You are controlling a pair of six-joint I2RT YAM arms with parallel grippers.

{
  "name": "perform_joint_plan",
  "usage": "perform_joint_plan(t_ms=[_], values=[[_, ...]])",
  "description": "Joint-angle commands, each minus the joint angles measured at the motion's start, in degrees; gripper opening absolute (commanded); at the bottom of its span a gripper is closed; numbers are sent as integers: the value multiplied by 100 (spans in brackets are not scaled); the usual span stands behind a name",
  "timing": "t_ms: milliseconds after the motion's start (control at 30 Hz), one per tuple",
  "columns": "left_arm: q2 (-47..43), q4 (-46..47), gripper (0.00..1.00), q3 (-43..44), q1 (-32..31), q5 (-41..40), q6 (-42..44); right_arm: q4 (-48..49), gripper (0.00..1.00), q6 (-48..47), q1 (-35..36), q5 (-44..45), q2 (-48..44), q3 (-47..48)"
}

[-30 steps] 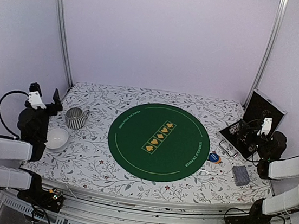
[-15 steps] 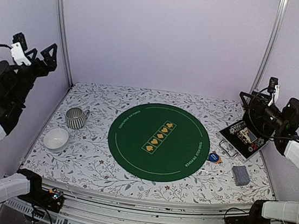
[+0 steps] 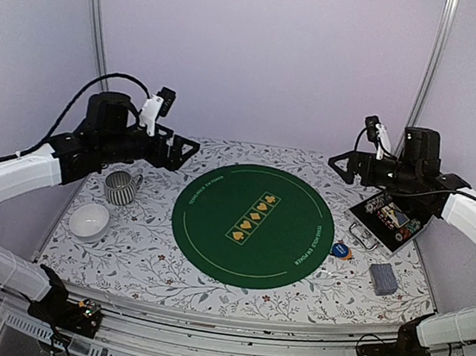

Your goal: Distribute texas hold em gaming equipment

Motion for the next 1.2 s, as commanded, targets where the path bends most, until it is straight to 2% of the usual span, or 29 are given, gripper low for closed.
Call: perform_joint_plan(t_ms=[0,167,333,667,1033,1167], values=[[727,-147,98,317,-455,413,312,-1692,100,-49,683,1893,322,224],[1286,-66,98,489,-606,802,106,-2508,99,282,1174,2523,611,92],[1280,496,98,-138,-629,428,192,-2853,99,496,1254,2553,742,-202],[1068,80,98,-175,-633,370,354,-3606,99,733,1298,2611,1192,-233],[630,351,98,-730,-669,732,-207,-4149,97,1038,1626,2328,1923,116],[816,118,98,-347,-682,1014,-442,-4484,100,1014,1809,2316,2173,265]])
